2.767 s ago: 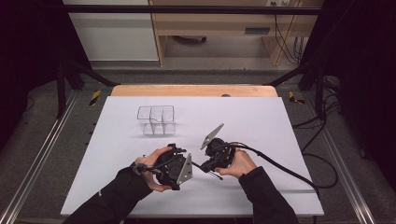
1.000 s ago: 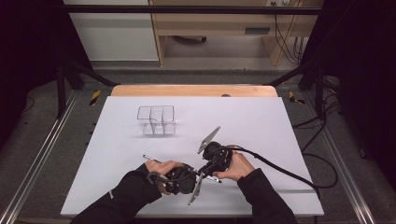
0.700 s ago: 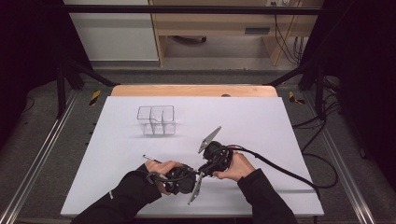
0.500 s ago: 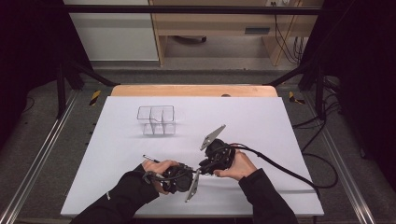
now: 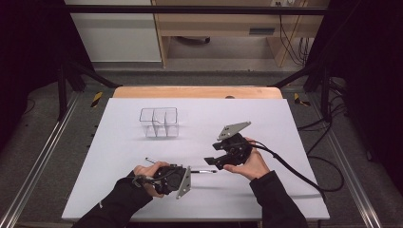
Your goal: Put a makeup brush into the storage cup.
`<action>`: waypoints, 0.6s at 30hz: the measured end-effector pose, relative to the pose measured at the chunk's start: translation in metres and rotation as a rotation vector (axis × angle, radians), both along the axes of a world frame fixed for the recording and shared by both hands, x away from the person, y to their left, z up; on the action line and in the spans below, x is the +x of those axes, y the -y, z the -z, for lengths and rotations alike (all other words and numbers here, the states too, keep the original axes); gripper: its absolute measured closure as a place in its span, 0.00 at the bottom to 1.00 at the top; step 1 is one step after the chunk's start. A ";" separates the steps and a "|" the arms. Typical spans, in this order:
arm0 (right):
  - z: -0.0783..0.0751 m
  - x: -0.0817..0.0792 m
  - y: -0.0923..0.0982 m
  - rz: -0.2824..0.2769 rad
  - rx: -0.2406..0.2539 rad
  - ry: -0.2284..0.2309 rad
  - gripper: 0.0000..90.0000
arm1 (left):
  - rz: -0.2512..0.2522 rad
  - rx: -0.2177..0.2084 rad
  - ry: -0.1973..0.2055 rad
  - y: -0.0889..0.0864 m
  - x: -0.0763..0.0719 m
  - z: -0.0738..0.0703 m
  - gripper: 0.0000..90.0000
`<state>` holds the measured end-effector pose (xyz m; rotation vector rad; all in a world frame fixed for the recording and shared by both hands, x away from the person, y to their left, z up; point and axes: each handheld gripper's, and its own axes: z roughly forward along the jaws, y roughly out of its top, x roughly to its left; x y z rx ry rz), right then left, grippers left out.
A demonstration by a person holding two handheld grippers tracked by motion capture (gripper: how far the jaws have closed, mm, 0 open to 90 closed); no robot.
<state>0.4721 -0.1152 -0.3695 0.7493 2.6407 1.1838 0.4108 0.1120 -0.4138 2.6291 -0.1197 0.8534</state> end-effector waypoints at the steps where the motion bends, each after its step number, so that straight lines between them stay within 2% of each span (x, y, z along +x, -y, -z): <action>1: 0.000 0.000 0.002 0.015 0.011 0.011 0.39 | -0.006 -0.014 -0.012 -0.002 0.000 0.000 0.92; 10: -0.001 -0.003 0.023 0.106 0.130 0.064 0.28 | -0.081 -0.108 -0.054 -0.012 0.002 0.002 0.92; 14: -0.002 -0.007 0.031 0.137 0.160 0.087 0.24 | -0.111 -0.143 -0.071 -0.014 0.003 0.004 0.92; 18: 0.003 -0.010 0.037 0.160 0.175 0.095 0.21 | -0.141 -0.201 -0.092 -0.017 0.002 0.005 0.92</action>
